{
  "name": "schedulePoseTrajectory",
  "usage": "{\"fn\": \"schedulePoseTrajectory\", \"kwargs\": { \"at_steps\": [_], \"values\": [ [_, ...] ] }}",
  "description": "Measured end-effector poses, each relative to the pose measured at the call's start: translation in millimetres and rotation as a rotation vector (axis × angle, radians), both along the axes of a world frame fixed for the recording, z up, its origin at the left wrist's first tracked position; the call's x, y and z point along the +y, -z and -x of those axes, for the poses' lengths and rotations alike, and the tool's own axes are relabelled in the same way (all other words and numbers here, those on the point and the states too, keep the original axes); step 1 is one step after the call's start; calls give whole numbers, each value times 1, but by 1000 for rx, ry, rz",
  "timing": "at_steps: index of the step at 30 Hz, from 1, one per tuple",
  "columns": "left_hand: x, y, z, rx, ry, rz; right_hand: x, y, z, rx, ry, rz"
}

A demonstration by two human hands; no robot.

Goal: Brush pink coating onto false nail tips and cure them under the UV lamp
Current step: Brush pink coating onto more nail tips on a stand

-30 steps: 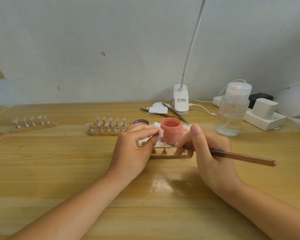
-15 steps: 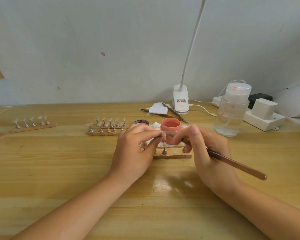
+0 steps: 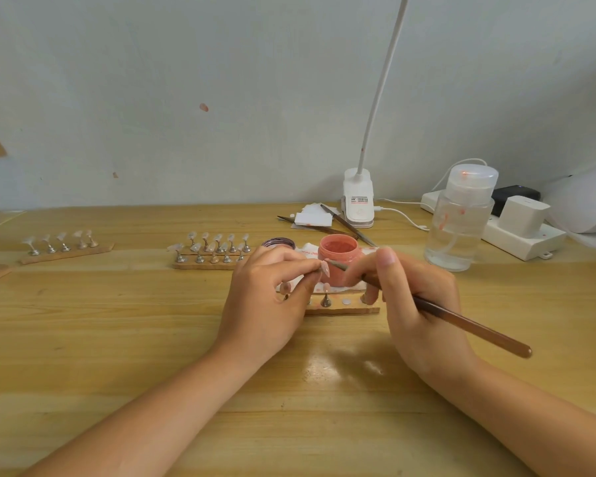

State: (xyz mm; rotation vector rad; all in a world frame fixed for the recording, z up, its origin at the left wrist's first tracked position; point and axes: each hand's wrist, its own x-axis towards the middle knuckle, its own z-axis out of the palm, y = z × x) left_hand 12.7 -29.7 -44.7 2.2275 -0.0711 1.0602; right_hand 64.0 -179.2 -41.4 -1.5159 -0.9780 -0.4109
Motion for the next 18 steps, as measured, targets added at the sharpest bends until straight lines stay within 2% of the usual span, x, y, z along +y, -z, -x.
{"fn": "schedulePoseTrajectory", "kwargs": {
  "at_steps": [3,8,11,16,18],
  "values": [
    [0,0,0,3,4,8,-1,2,0,79,-44,-23],
    [0,0,-1,3,6,19,1,0,0,-6,1,0],
    [0,0,0,6,10,27,-1,1,0,84,-45,-16],
    [0,0,0,6,17,23,0,-1,1,22,-13,-5],
    [0,0,0,7,25,28,0,-1,2,84,-27,-9]
  ]
}}
